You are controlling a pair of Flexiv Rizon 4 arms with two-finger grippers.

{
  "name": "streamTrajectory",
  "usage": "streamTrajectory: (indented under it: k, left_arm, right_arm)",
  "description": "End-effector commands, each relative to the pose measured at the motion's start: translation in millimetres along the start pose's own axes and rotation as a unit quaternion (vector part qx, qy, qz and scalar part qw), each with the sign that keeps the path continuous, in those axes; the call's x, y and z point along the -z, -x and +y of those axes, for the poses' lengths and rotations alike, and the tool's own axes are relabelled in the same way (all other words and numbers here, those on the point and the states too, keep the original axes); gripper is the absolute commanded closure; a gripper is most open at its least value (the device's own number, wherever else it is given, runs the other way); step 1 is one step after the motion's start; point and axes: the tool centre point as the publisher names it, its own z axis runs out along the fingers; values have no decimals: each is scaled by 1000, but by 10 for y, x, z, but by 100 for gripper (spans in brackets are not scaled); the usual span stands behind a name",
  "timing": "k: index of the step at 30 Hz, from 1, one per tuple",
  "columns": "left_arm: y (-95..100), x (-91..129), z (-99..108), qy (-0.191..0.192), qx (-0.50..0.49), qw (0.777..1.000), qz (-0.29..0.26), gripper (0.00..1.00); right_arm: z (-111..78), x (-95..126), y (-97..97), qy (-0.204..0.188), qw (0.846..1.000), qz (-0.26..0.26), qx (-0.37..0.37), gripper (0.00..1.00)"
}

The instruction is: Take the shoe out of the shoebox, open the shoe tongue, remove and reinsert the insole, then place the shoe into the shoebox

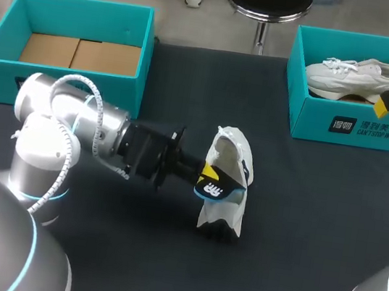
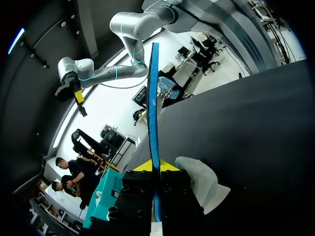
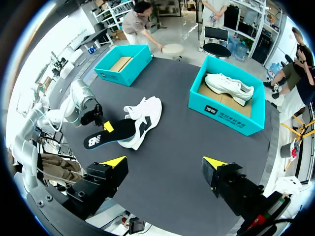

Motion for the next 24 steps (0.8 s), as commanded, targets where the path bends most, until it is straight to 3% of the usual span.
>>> streamTrajectory:
  k: [1, 15, 24]
  left_arm:
    - [-60, -19, 5, 2, -4, 1000, -5, 100]
    - [28, -105, 293, 27, -9, 1000, 6, 100]
    - [-22, -89, 398, 43, -11, 999, 22, 100]
  right_arm:
    - [24, -10, 8, -3, 1000, 0, 0, 0]
    - [24, -10, 8, -3, 1000, 0, 0, 0]
    - [24, -10, 8, -3, 1000, 0, 0, 0]
